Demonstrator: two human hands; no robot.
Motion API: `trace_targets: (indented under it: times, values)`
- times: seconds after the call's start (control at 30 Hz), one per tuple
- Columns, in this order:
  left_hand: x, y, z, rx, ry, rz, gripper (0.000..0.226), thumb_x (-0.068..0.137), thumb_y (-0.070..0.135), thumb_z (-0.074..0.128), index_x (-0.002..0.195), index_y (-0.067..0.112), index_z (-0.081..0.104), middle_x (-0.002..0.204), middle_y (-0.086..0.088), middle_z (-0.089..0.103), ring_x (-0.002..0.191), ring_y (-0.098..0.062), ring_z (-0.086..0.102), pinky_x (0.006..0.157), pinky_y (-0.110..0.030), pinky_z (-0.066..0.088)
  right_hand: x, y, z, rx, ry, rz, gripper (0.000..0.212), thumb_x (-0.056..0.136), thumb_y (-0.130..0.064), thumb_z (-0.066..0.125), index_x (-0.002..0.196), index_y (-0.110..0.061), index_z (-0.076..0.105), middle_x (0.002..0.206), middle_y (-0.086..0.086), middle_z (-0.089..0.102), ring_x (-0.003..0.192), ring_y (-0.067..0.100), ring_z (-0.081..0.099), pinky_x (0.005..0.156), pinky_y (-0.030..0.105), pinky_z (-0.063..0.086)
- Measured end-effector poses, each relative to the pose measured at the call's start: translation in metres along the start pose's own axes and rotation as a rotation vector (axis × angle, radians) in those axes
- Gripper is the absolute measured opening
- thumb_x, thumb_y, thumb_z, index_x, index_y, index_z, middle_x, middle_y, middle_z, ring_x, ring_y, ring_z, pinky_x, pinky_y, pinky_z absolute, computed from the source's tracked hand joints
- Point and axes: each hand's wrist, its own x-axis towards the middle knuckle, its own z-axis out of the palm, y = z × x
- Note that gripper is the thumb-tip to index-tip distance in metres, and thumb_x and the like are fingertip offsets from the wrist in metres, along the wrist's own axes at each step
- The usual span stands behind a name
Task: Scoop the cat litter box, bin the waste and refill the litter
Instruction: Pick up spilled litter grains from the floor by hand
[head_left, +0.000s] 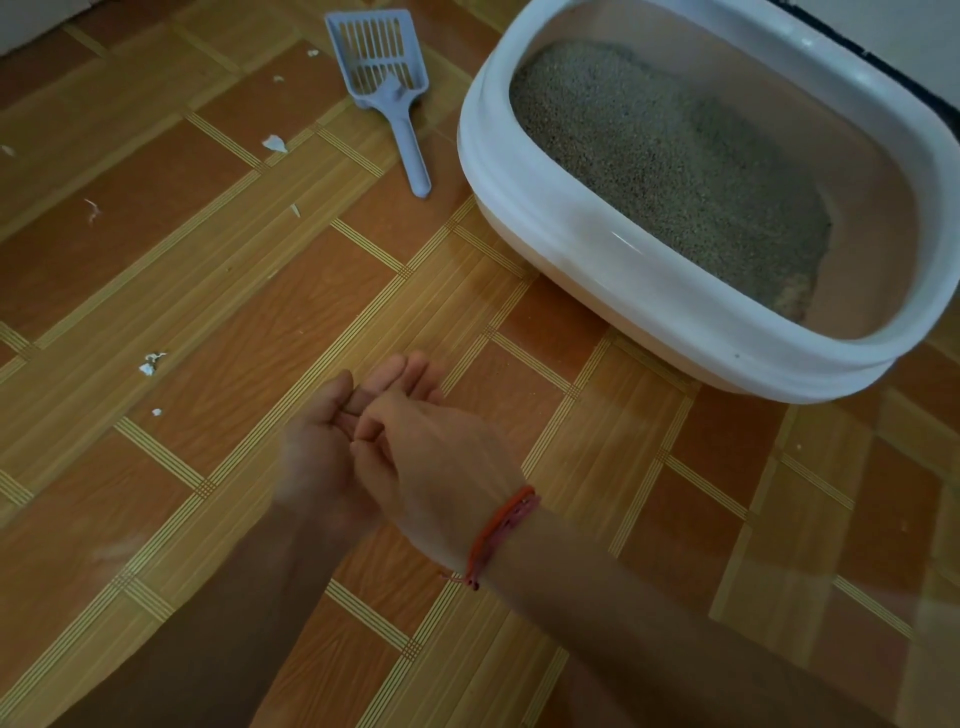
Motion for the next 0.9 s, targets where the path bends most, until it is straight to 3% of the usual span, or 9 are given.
trace_targets:
  times: [0.1,0.27,0.33,0.5,0.67,0.9]
  values:
    - [0.000,0.003,-0.001,-0.012,-0.017,0.006,0.057,0.104,0.030,0.032,0.094,-0.001,0.078,0.114,-0.013,0.072,0.104,-0.025,0.071,0.093,-0.039,0.052,-0.002,0.004,-0.003,0.049,0.046,-0.046,0.014,0.096,-0.032,0.050,0.093,-0.021,0.058,0.079,-0.001,0.065,0.074,0.020,0.062,0.067,0.042,0.053]
    - [0.003,0.012,-0.005,-0.087,-0.017,0.062,0.060,0.104,0.030,0.029,0.093,-0.004,0.077,0.116,-0.017,0.071,0.105,-0.028,0.070,0.081,-0.039,0.060,-0.007,0.040,-0.016,-0.006,0.172,0.024,0.012,0.095,-0.035,0.054,0.092,-0.027,0.062,0.064,-0.014,0.052,0.059,0.005,0.050,0.057,0.025,0.044]
    - [0.003,0.015,-0.008,-0.089,-0.009,0.076,0.061,0.105,0.030,0.029,0.092,-0.003,0.078,0.116,-0.016,0.071,0.105,-0.028,0.070,0.086,-0.039,0.058,-0.016,0.059,-0.018,-0.091,0.142,0.058,0.011,0.095,-0.033,0.056,0.092,-0.027,0.065,0.061,-0.019,0.045,0.057,0.001,0.045,0.055,0.018,0.039]
    - [0.003,0.017,-0.011,-0.081,-0.003,0.085,0.060,0.105,0.030,0.029,0.091,-0.003,0.078,0.116,-0.015,0.071,0.106,-0.028,0.070,0.091,-0.040,0.055,-0.035,0.082,-0.007,-0.109,0.046,0.064,0.009,0.090,-0.029,0.064,0.089,-0.025,0.072,0.071,-0.021,0.053,0.059,-0.005,0.046,0.057,0.009,0.038]
    - [0.002,0.017,-0.013,-0.076,-0.005,0.084,0.060,0.105,0.030,0.028,0.095,-0.003,0.077,0.118,-0.016,0.070,0.107,-0.028,0.069,0.092,-0.040,0.055,-0.036,0.084,0.006,-0.094,0.048,0.021,0.009,0.089,-0.028,0.065,0.087,-0.023,0.073,0.078,-0.013,0.067,0.067,-0.001,0.056,0.060,0.019,0.051]
    - [0.000,0.019,-0.013,-0.079,0.002,0.091,0.060,0.105,0.030,0.028,0.092,-0.002,0.078,0.117,-0.015,0.071,0.106,-0.027,0.070,0.087,-0.038,0.058,-0.036,0.085,0.014,-0.165,0.003,-0.012,0.018,0.096,-0.030,0.051,0.088,-0.022,0.065,0.076,-0.010,0.063,0.062,0.007,0.059,0.055,0.029,0.053]
